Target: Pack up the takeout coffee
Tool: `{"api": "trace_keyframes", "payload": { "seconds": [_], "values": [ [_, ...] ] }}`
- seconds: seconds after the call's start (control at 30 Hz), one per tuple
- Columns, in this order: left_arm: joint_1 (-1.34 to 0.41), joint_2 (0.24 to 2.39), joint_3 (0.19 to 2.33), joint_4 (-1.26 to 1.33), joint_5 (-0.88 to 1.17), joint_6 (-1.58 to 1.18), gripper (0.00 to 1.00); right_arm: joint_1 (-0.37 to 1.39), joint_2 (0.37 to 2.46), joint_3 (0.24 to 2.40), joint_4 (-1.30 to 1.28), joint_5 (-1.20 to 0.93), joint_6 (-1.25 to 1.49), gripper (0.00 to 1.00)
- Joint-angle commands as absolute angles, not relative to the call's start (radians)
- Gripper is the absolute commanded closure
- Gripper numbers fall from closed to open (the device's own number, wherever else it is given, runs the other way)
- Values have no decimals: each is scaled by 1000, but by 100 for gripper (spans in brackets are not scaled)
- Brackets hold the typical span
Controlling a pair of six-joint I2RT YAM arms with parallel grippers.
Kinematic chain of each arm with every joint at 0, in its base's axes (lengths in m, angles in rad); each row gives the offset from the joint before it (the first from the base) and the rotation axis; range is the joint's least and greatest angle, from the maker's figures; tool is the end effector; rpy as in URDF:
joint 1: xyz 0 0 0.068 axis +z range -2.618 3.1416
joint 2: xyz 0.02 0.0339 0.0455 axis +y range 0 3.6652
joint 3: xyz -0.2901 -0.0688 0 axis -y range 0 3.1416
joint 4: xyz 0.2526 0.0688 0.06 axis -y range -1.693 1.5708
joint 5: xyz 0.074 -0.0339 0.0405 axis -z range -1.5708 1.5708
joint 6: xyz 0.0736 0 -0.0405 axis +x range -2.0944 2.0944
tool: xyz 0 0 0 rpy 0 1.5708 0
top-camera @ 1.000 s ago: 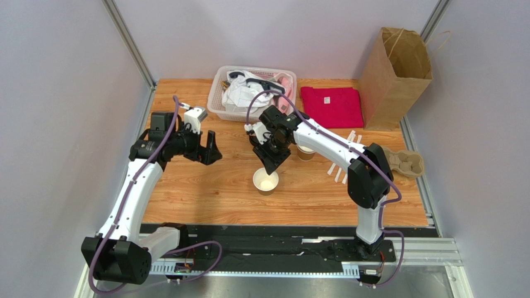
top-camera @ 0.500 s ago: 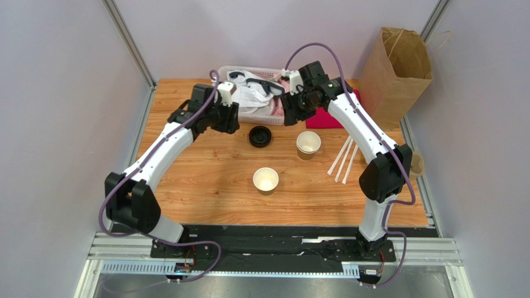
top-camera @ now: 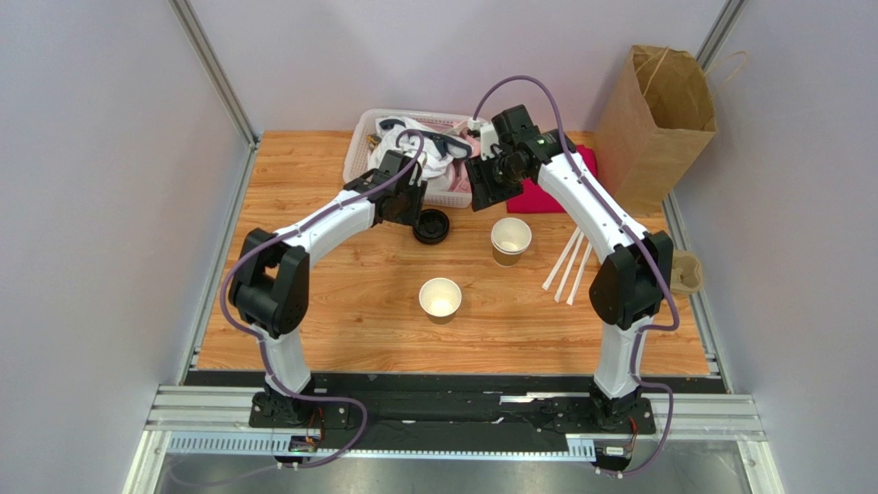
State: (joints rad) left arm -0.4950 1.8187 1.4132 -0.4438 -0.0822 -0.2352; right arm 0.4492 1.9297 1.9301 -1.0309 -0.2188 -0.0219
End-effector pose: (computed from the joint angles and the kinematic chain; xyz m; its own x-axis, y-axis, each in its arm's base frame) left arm 0.3938 -0.2057 0.2396 -0.7417 0.1365 -0.6567 0.2600 0.9610 -0.0940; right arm 0.3980 0.2096 0.3201 -0.7608 -0.3905 -0.5183 -0.5413 0.8225 0.1748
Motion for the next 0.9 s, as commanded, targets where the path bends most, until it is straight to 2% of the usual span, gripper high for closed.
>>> {"api": "trace_keyframes", "payload": {
  "seconds": [0.0, 0.63, 0.87],
  "values": [
    [-495, 1856, 1471, -399, -106, -265, 53, 445, 1917, 1930, -988, -218, -6, 46],
    [-503, 1988, 1535, -379, -94, -288, 53, 443, 1934, 1916, -985, -207, -11, 46],
    [-506, 2028, 1549, -385, -110, -288, 61, 443, 1939, 1917, -986, -210, -12, 45]
  ]
}}
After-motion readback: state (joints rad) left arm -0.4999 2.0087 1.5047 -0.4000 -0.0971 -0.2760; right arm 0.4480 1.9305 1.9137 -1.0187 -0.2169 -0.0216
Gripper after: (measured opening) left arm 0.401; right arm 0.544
